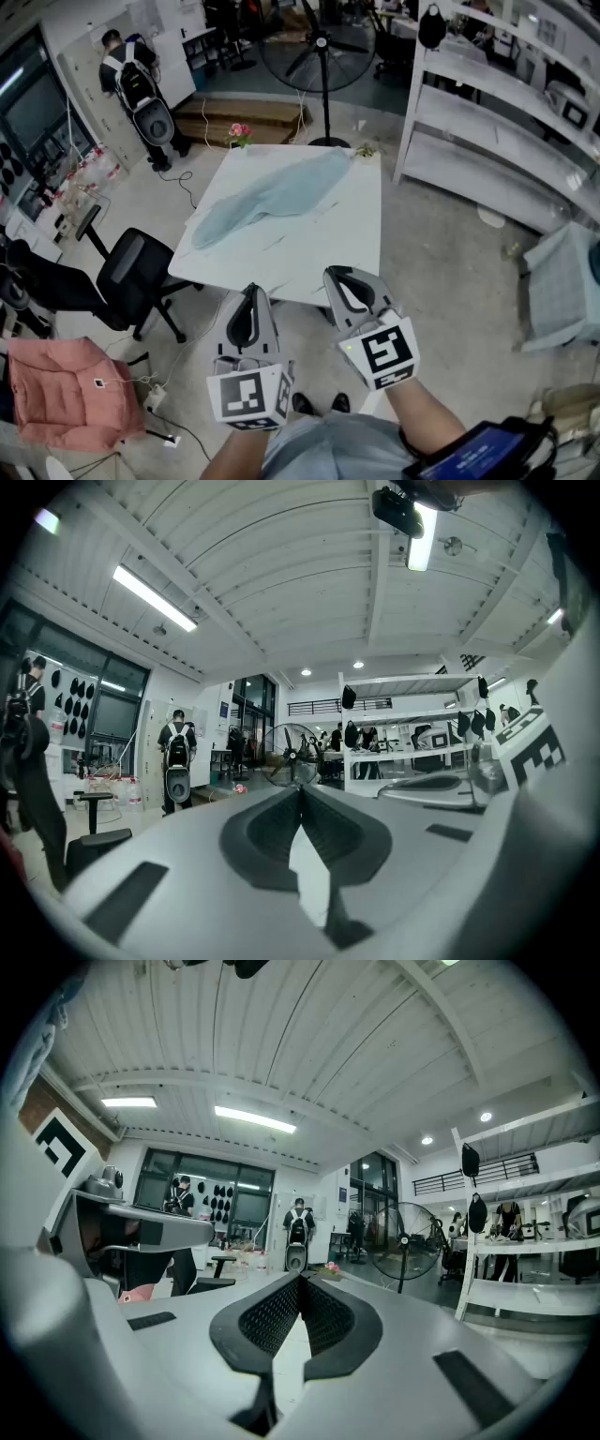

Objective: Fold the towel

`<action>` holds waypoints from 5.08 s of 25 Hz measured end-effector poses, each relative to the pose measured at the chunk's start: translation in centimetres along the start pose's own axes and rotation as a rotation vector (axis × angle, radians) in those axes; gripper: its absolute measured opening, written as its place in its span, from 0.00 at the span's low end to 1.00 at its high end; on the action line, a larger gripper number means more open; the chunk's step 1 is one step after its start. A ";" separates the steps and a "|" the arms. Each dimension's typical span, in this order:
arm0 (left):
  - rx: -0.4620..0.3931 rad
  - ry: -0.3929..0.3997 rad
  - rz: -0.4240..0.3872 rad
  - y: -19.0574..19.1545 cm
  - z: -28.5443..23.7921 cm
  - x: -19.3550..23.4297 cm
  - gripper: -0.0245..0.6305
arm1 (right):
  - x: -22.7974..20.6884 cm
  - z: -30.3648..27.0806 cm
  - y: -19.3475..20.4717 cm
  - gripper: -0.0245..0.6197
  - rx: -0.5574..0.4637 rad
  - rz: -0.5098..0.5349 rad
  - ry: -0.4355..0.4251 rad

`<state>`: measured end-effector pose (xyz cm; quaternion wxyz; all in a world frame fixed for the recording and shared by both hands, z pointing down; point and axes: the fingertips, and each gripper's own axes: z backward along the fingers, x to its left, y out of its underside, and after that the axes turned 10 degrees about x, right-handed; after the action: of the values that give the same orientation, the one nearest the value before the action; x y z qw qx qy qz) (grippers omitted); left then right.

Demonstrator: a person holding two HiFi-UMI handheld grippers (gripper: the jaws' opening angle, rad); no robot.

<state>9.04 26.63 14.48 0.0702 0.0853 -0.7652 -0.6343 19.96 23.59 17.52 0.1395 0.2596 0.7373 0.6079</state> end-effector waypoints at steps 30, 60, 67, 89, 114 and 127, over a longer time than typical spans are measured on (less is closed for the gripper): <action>0.078 -0.065 0.034 4.0 -11.0 11.0 0.05 | -1.6 -15.3 3.1 0.08 0.111 0.037 -0.064; 0.452 0.227 -0.039 21.3 -32.8 24.5 0.26 | -9.1 -38.8 15.5 0.25 0.478 0.112 -0.037; 0.506 0.239 -0.012 23.9 -34.7 23.8 0.26 | -10.1 -41.0 22.5 0.28 0.617 0.224 -0.110; 0.656 0.168 -0.213 27.4 -33.8 22.6 0.29 | -11.9 -36.0 21.8 0.09 0.687 0.304 -0.272; 0.899 0.495 0.140 30.2 -24.1 10.5 0.26 | -14.2 -22.2 28.9 0.10 0.857 0.385 -0.402; 0.740 0.338 0.277 26.1 -19.0 10.0 0.30 | -10.6 -22.4 22.0 0.29 0.716 0.313 -0.517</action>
<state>2.29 10.96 43.65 0.2436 0.1040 -0.9231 -0.2786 21.74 2.07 42.59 0.1269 0.5427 0.7935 0.2444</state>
